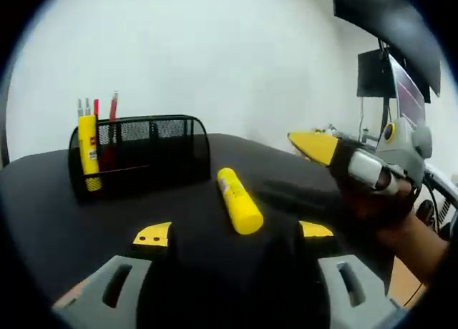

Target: Pick up pens and glue sticks and place them into the holder.

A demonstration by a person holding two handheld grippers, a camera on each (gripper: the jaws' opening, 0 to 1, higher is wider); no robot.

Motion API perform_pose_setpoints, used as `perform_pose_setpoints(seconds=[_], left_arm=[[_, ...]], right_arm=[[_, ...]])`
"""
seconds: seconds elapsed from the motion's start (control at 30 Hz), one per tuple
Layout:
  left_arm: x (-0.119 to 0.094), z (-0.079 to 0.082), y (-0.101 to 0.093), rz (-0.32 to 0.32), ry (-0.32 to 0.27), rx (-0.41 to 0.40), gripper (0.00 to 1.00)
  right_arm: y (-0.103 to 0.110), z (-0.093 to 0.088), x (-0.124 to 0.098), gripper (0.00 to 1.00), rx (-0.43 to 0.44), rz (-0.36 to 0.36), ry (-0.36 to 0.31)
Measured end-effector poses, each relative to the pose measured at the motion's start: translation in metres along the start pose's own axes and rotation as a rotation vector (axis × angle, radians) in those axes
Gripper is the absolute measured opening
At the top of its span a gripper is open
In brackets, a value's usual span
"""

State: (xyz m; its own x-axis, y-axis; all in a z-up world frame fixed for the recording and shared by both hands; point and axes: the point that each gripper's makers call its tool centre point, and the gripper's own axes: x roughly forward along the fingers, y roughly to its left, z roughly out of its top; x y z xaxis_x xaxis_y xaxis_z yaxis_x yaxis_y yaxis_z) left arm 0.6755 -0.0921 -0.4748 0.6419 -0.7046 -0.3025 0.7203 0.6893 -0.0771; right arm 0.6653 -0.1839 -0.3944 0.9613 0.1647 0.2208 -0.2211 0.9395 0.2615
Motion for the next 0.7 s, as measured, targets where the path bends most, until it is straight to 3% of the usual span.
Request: perform_pose_setpoints(seconds=[0.4,0.7], left_arm=[[0.037,-0.007,-0.015,0.008,0.067,0.118,0.44],[0.045,-0.004,-0.021,-0.018,0.046,0.131,0.40]], right_arm=[[-0.005,0.002,0.000,0.23,0.018,-0.040,-0.015],[-0.013,-0.005,0.005,0.22,-0.007,-0.058,0.019]])
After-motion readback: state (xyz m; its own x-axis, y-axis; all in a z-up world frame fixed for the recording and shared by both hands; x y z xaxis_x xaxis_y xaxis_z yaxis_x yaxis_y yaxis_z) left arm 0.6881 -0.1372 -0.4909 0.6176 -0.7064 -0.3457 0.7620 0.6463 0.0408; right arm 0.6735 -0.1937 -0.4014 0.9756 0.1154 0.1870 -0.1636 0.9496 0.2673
